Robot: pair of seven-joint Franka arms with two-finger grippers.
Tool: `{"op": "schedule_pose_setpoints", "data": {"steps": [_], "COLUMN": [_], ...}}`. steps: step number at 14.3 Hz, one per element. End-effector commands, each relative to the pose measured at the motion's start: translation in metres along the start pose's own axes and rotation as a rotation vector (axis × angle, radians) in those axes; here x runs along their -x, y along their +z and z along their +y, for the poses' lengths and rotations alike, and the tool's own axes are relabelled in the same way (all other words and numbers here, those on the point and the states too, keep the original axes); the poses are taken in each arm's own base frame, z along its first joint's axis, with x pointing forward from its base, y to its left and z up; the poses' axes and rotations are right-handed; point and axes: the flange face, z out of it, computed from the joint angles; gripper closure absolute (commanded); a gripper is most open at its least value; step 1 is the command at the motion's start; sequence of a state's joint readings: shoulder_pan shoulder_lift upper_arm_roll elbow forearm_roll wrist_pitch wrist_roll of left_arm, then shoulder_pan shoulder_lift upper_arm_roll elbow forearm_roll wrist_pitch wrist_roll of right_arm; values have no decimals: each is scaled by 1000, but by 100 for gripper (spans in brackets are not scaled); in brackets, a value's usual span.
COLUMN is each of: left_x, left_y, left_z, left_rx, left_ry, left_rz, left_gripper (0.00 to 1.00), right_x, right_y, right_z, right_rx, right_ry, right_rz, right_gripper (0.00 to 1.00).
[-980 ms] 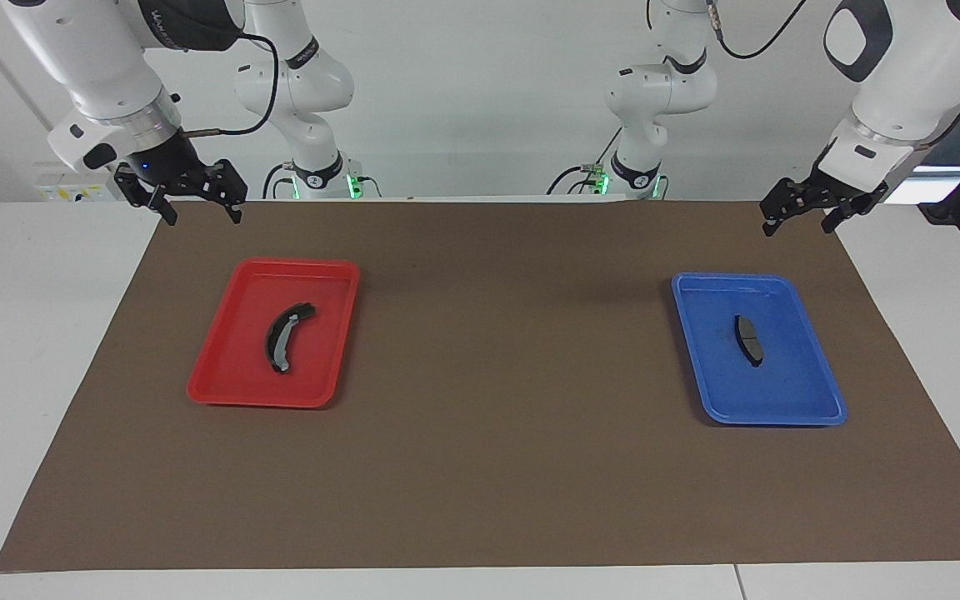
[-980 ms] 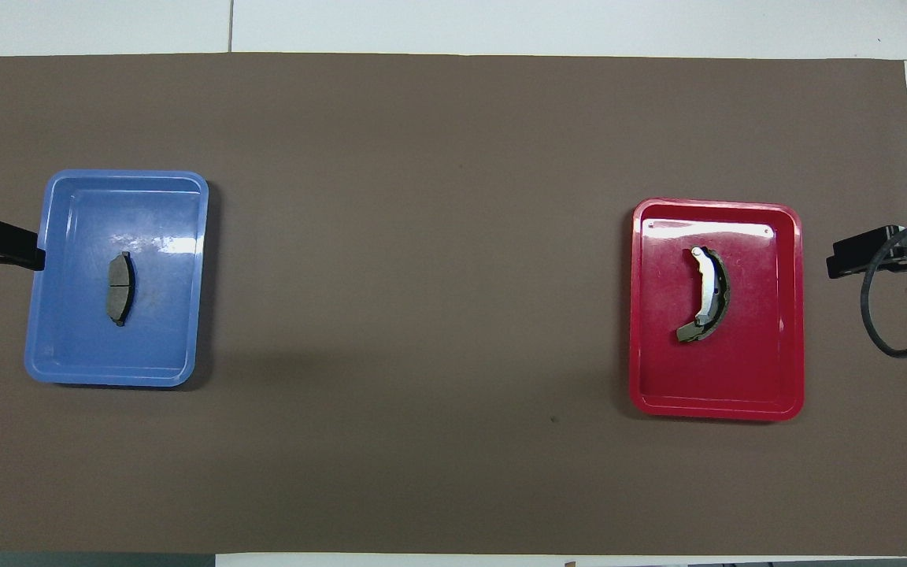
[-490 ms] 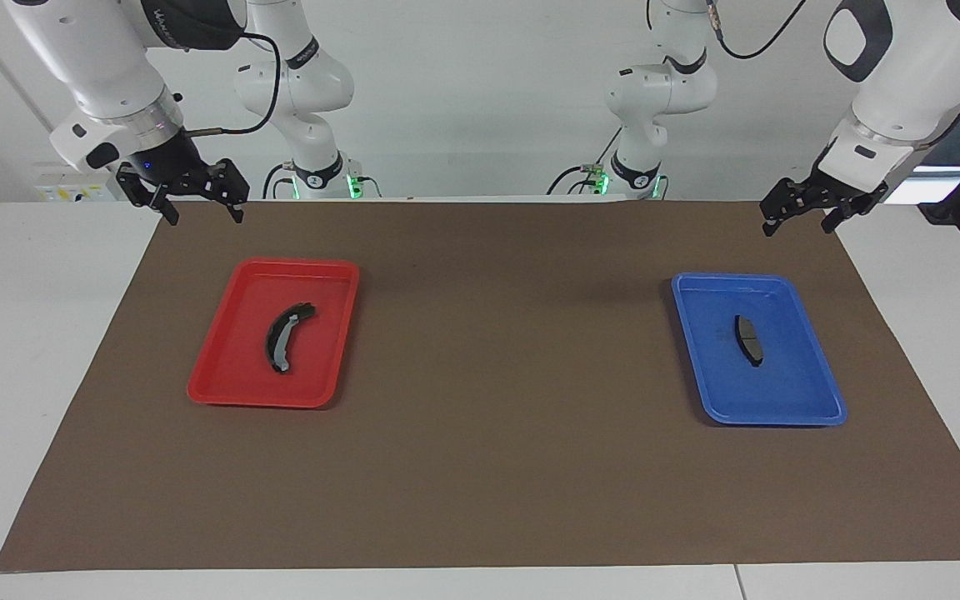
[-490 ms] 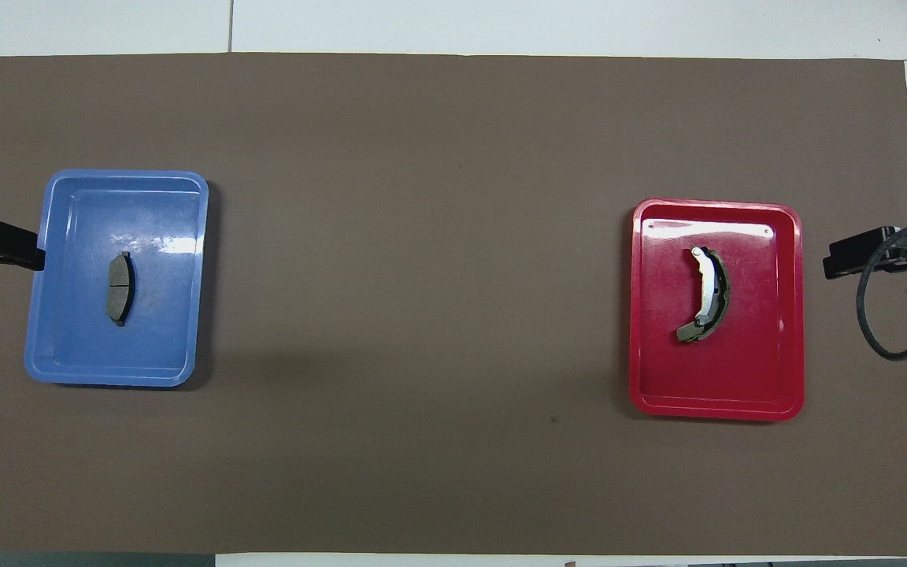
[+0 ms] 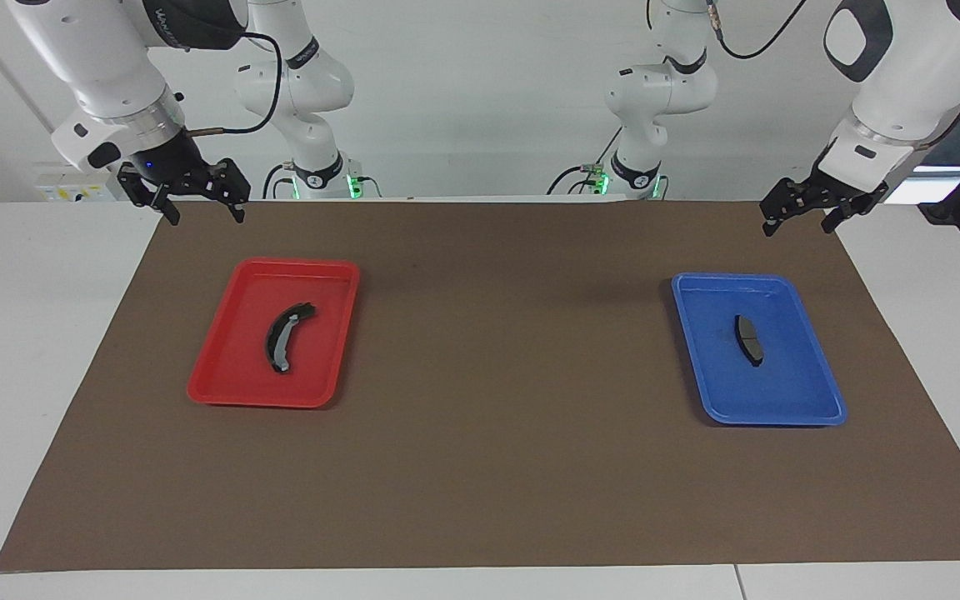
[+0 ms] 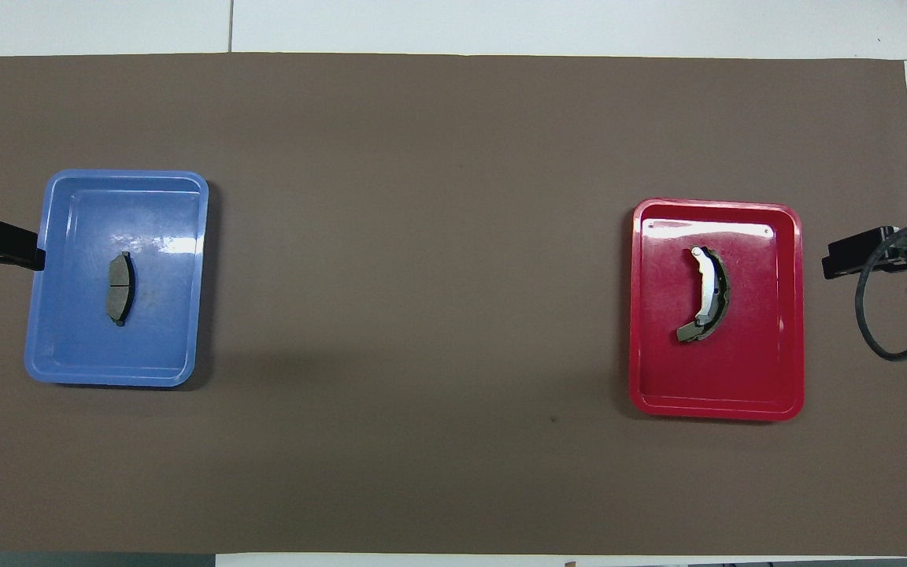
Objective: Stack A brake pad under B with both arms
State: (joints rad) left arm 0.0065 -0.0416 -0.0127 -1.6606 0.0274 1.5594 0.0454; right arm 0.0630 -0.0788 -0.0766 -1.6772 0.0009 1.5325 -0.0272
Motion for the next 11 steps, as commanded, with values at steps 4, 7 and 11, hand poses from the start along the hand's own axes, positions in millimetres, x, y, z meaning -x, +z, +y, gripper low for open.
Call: {"op": "schedule_pose_setpoints", "data": {"steps": [4,7,11], "left_x": [6,6,1], "left_y": [2,36,114], "left_z": [-2,-10,-37], "left_rx": [14,6,-3], "left_ry": [-1,14,77], "left_rz": [8,121,140], "left_gripper": [1,3,4], "right_x": [4,5,5], "right_y": [0,1,1], "right_z": [-1,-2,-2], "right_rx": [-14,-14,-14], "right_ry": [2,-1,1], "right_rz": [-3,-4,-4], "right_gripper": [0,0,0]}}
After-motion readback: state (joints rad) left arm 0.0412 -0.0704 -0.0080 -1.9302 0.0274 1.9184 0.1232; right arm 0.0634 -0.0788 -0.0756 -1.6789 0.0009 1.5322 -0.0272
